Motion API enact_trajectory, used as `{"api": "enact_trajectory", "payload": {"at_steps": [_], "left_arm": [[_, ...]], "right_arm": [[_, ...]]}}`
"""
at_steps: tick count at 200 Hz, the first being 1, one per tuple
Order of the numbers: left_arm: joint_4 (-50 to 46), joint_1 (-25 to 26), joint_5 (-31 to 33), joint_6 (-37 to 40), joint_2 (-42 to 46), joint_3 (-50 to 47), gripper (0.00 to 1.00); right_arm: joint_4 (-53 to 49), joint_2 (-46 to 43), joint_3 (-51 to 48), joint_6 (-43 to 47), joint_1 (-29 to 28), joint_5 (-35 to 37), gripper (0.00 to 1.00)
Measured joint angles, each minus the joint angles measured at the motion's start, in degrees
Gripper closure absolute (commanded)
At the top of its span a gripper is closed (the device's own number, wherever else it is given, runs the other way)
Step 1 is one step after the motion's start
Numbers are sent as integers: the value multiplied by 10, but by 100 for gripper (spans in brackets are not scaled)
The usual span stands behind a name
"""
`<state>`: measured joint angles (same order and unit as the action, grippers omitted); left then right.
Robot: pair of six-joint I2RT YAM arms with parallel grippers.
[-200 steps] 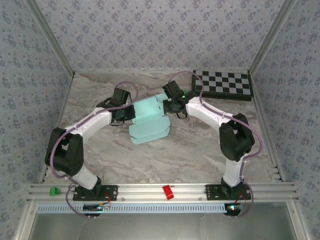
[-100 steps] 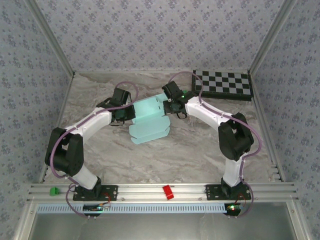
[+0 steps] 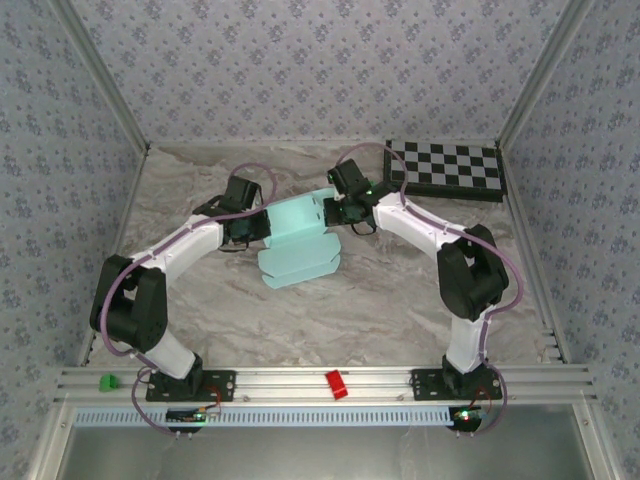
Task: Fold the paper box
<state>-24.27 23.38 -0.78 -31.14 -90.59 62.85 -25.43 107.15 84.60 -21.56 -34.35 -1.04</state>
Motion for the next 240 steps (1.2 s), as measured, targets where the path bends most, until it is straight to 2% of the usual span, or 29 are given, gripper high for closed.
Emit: {"api": "enact_trajectory", "payload": {"at_steps": [74, 124, 202, 240], "left_arm": [[5, 0, -11, 0, -11, 0, 100], [5, 0, -13, 0, -11, 0, 100], [5, 0, -13, 0, -15, 4, 100], [5, 0, -13, 0, -15, 4, 100]], "right_arm": [[42, 0, -9, 0, 6, -77, 97], [52, 0, -9, 0, 5, -95, 98], [11, -12, -9, 2, -6, 48, 98], [-23, -14, -9, 2, -6, 89, 98]]}}
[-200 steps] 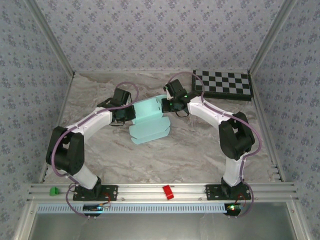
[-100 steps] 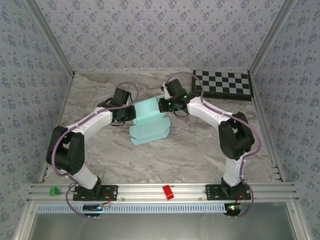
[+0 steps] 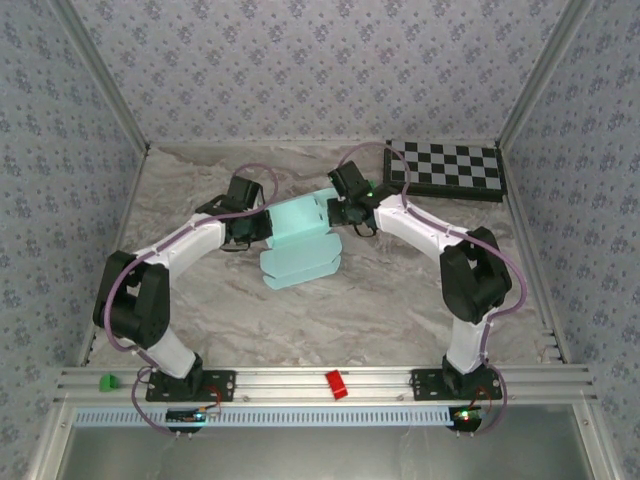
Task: Fold the paper box
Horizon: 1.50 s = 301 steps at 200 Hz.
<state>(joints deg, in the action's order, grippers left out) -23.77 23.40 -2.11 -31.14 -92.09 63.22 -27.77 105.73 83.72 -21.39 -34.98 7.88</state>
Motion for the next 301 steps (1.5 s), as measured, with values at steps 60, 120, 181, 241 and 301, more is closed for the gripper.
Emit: {"api": "enact_trajectory", "payload": {"at_steps": [60, 120, 181, 241, 301], "left_arm": [[0, 0, 0, 0, 0, 0, 100], [0, 0, 0, 0, -1, 0, 100], [0, 0, -1, 0, -1, 0, 100], [0, 0, -2, 0, -1, 0, 100], [0, 0, -2, 5, -3, 0, 100]], "right_arm": [[-12, 0, 0, 0, 0, -2, 98], [18, 5, -3, -6, 0, -58, 98], [63, 7, -7, -6, 2, -129, 98], [77, 24, -6, -6, 2, -169, 98], [77, 24, -6, 1, 2, -162, 94]]}}
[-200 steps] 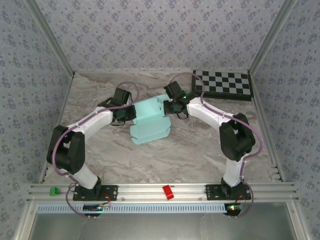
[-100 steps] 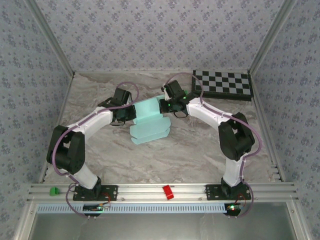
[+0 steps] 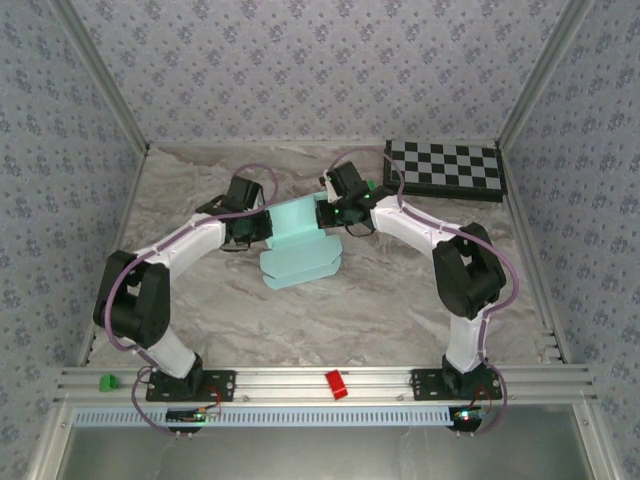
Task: Fold the paper box
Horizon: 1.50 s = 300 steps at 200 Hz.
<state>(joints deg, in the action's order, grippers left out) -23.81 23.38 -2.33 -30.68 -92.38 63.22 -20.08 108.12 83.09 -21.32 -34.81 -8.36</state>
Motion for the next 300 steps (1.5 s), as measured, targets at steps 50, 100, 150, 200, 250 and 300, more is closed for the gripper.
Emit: {"api": "enact_trajectory", "payload": {"at_steps": [50, 100, 150, 200, 250, 300], "left_arm": [[0, 0, 2, 16, -4, 5, 100], [5, 0, 4, 43, -4, 21, 100], [5, -1, 4, 58, -4, 31, 100], [5, -1, 4, 62, -3, 31, 100], [5, -1, 2, 62, -3, 31, 100], [5, -1, 0, 62, -3, 38, 100]], "right_arm": [[-26, -58, -5, 23, 6, 30, 78], [-33, -156, -33, 34, 40, 36, 68], [-30, -178, -82, 71, 118, 21, 65], [23, -177, -131, 136, 165, -36, 64], [98, -164, -166, 189, 155, -78, 64], [110, -114, -148, 208, 155, -104, 65]]}}
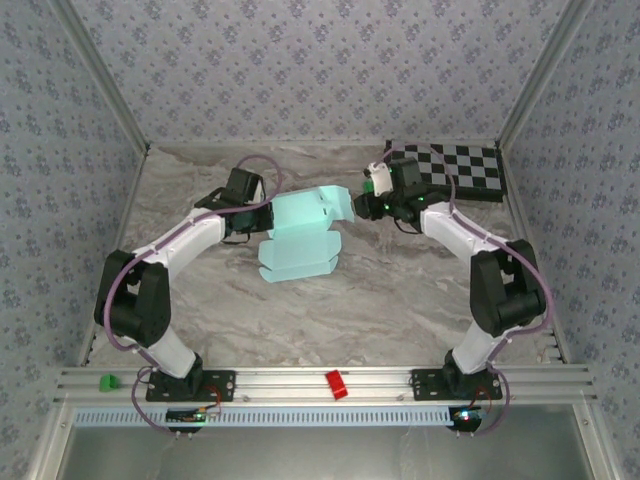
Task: Fold the paper box
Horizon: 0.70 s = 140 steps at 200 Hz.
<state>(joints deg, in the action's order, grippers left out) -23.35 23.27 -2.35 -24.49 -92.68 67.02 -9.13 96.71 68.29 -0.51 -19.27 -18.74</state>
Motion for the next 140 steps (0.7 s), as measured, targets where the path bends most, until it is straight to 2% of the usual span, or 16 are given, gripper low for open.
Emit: {"api": "enact_trajectory", "payload": {"at_steps": [140], "left_arm": [[0, 0, 0, -2, 0, 0, 100]], "right_arm": [[4, 14, 10, 37, -37, -110, 65]]}}
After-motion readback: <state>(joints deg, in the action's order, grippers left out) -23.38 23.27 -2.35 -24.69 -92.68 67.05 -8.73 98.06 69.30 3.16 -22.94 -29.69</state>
